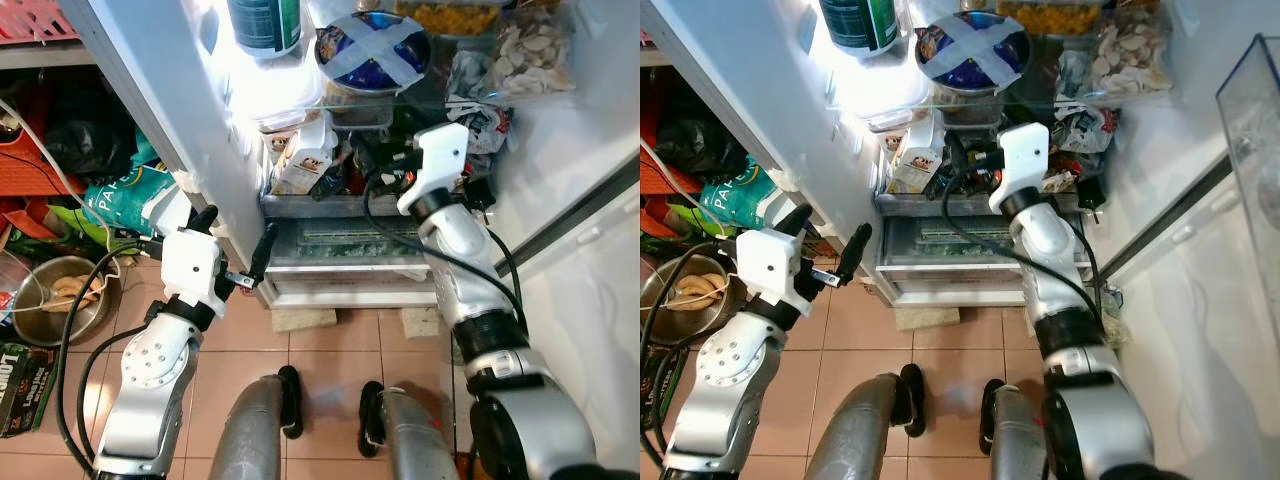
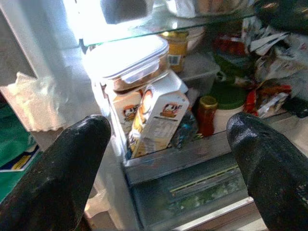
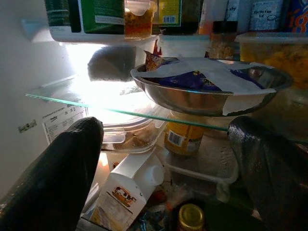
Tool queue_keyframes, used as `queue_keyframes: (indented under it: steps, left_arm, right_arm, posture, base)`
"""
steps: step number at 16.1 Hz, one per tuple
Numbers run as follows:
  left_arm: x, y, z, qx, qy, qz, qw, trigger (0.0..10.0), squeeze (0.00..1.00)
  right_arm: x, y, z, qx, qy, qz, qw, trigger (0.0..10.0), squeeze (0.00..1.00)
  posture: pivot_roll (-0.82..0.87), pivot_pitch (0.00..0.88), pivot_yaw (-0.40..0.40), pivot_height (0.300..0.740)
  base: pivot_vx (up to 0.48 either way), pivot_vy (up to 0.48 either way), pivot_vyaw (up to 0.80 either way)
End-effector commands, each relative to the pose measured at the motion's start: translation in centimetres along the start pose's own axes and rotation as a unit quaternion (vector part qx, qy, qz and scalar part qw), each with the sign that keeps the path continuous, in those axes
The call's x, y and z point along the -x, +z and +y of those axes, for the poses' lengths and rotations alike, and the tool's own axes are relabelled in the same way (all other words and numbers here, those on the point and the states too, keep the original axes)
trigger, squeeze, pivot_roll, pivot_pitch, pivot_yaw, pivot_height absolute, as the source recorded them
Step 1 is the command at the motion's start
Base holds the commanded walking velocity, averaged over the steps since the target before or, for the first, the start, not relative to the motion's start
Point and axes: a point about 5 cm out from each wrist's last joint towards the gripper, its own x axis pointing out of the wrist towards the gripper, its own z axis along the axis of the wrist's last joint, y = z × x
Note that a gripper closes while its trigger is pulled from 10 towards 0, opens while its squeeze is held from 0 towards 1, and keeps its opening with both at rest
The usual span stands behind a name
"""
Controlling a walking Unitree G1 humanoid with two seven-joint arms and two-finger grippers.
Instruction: Restocking fridge
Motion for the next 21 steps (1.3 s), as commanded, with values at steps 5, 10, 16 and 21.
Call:
queue_keyframes:
  steps: [5, 10, 16, 21]
  left_arm:
    - [-1.5, -1.1, 0.0, -0.015, 0.035, 0.014, 0.999, 10.0, 0.00]
    - [-2.0, -2.3, -1.5, 0.002, 0.040, 0.021, 0.999, 10.0, 0.00]
    - [-3.6, -2.5, -2.8, 0.011, 0.024, 0.013, 1.000, 10.0, 0.00]
    - [-3.3, -3.0, -2.7, 0.013, 0.037, 0.013, 0.999, 10.0, 0.00]
  right_arm:
    - [3.9, -0.6, 0.8, 0.015, -0.049, 0.015, 0.999, 10.0, 0.73]
    - [6.7, -1.9, 1.6, 0.022, -0.092, 0.071, 0.993, 10.0, 0.00]
    - [7.1, -2.4, 0.7, 0.021, -0.128, 0.093, 0.987, 10.0, 0.00]
    - [7.3, -2.7, 0.9, 0.023, -0.124, 0.101, 0.987, 10.0, 0.00]
  posture:
    - [0.09, 0.133, 0.036, 0.740]
    - [0.05, 0.061, 0.019, 0.740]
    - [0.03, 0.050, 0.031, 0.740]
    - [0.03, 0.050, 0.021, 0.740]
  base:
    - [0.000, 0.000, 0.00]
    - [0.000, 0.000, 0.00]
    - [0.000, 0.000, 0.00]
    - [0.000, 0.000, 0.00]
